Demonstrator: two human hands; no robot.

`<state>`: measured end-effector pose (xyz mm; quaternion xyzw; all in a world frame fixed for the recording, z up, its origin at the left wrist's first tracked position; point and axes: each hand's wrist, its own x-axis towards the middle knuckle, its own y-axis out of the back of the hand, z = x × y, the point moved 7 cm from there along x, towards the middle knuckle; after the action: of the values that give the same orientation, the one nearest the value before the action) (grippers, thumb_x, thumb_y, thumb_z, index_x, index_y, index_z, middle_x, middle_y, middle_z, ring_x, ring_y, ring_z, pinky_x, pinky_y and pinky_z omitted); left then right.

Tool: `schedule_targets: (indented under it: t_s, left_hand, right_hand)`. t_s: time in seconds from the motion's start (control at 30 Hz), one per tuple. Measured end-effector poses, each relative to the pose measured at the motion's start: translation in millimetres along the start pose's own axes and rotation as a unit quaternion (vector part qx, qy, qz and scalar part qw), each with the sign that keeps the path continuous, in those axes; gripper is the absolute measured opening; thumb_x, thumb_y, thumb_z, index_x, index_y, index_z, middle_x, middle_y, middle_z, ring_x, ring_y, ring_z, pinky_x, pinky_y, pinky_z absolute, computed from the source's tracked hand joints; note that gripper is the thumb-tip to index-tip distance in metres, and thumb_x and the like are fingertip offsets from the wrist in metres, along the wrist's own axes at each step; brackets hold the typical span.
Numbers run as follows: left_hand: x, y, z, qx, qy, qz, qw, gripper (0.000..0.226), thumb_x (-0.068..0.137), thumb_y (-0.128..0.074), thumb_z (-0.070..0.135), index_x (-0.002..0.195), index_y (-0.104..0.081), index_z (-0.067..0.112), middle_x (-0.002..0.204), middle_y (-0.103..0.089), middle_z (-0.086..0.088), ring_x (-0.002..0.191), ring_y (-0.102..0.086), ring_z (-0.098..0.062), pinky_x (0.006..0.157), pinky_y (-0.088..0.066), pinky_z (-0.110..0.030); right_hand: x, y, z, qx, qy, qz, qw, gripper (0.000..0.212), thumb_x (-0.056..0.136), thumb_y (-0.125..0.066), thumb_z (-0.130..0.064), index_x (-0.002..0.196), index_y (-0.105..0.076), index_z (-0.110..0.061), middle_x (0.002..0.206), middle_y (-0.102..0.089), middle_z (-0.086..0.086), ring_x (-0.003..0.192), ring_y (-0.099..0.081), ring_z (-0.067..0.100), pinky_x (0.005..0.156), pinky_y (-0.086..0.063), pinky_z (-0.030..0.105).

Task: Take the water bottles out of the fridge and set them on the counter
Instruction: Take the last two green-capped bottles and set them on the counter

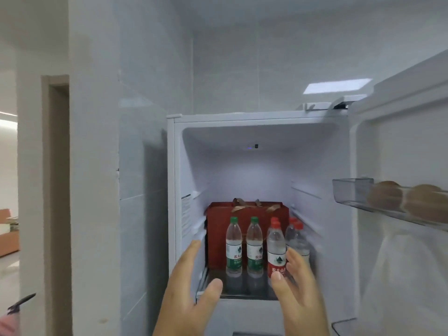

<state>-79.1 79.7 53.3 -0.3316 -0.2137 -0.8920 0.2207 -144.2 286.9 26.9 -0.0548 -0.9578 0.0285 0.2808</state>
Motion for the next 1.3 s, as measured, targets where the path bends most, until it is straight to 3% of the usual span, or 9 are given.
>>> schedule_targets:
  t_s: [0.1, 0.2, 0.53, 0.83, 0.9, 1.0, 1.1, 1.2, 1.3]
  left_hand:
    - [35, -30, -28, -0.012, 0.024, -0.025, 0.999, 0.064, 0.076, -0.059, 0.054, 0.13, -0.025, 0.057, 0.131, -0.021, 0.051, 0.129, -0.03, 0.005, 0.111, -0.025, -0.027]
    - [71, -53, -57, -0.012, 0.058, -0.025, 0.998, 0.055, 0.094, -0.057, 0.035, 0.131, -0.021, 0.052, 0.134, -0.022, 0.036, 0.127, -0.027, 0.001, 0.109, -0.028, -0.028]
    - [184, -127, -175, -0.053, 0.085, -0.029, 0.995, 0.065, 0.093, -0.057, 0.035, 0.15, -0.026, 0.036, 0.152, -0.03, 0.015, 0.14, -0.028, -0.008, 0.113, -0.028, -0.036]
    - [220, -192, -279, -0.056, 0.258, 0.006, 0.964, 0.081, 0.086, -0.069, 0.027, 0.153, -0.024, 0.019, 0.157, -0.033, -0.003, 0.142, -0.034, -0.023, 0.114, -0.033, -0.043]
    - [217, -204, -287, -0.067, 0.279, 0.01, 0.958, 0.073, 0.081, -0.071, 0.031, 0.145, -0.039, 0.021, 0.147, -0.047, -0.004, 0.133, -0.047, -0.024, 0.109, -0.04, -0.044]
    - [214, -216, -298, -0.063, 0.256, 0.011, 0.965, 0.044, 0.065, -0.072, 0.045, 0.107, -0.059, 0.038, 0.103, -0.068, 0.007, 0.091, -0.066, -0.015, 0.079, -0.058, -0.044]
    - [208, -221, -306, -0.069, 0.262, -0.004, 0.963, 0.052, 0.057, -0.072, 0.038, 0.106, -0.055, 0.039, 0.099, -0.067, 0.009, 0.089, -0.067, -0.014, 0.076, -0.058, -0.041]
    - [202, -212, -311, -0.053, 0.244, 0.026, 0.968, 0.043, 0.057, -0.072, 0.031, 0.096, -0.055, 0.034, 0.091, -0.066, 0.006, 0.083, -0.065, -0.018, 0.069, -0.056, -0.039]
    - [194, -195, -317, -0.039, 0.235, 0.071, 0.969, 0.046, 0.058, -0.076, 0.024, 0.099, -0.056, 0.029, 0.091, -0.064, 0.005, 0.083, -0.063, -0.018, 0.069, -0.053, -0.036]
  right_hand:
    - [40, -9, 28, -0.026, -0.007, -0.007, 1.0, 0.051, 0.091, -0.065, -0.016, 0.131, -0.044, -0.041, 0.139, -0.049, -0.014, 0.129, -0.045, 0.009, 0.108, -0.036, 0.033]
    - [74, -20, 52, -0.07, -0.016, -0.013, 0.997, 0.056, 0.092, -0.063, -0.031, 0.143, -0.04, -0.036, 0.148, -0.044, -0.013, 0.135, -0.041, 0.011, 0.113, -0.037, 0.043]
    - [193, -84, 121, -0.143, -0.017, 0.012, 0.99, 0.066, 0.09, -0.064, -0.037, 0.148, -0.032, -0.037, 0.146, -0.039, -0.017, 0.137, -0.035, 0.007, 0.112, -0.034, 0.034]
    - [253, -120, 209, -0.167, -0.123, 0.043, 0.977, 0.075, 0.093, -0.06, -0.038, 0.154, -0.02, -0.024, 0.158, -0.031, -0.001, 0.143, -0.031, 0.019, 0.111, -0.033, 0.037]
    - [261, -121, 225, -0.192, -0.149, 0.053, 0.969, 0.072, 0.093, -0.059, -0.035, 0.153, -0.023, -0.02, 0.154, -0.037, 0.001, 0.14, -0.038, 0.022, 0.109, -0.036, 0.037]
    - [269, -122, 242, -0.218, -0.151, 0.053, 0.963, 0.06, 0.088, -0.061, -0.027, 0.143, -0.038, -0.025, 0.129, -0.056, -0.005, 0.122, -0.055, 0.021, 0.098, -0.047, 0.034]
    - [268, -119, 250, -0.232, -0.146, 0.055, 0.96, 0.054, 0.081, -0.066, -0.031, 0.13, -0.044, -0.035, 0.114, -0.063, -0.008, 0.106, -0.063, 0.014, 0.089, -0.053, 0.034]
    - [259, -117, 256, -0.245, -0.136, 0.059, 0.958, 0.064, 0.077, -0.069, -0.033, 0.134, -0.04, -0.033, 0.119, -0.06, -0.008, 0.107, -0.061, 0.013, 0.088, -0.053, 0.031]
    - [248, -115, 265, -0.248, -0.155, 0.059, 0.954, 0.053, 0.077, -0.073, -0.03, 0.124, -0.048, -0.026, 0.109, -0.061, -0.009, 0.088, -0.059, 0.002, 0.071, -0.047, 0.013]
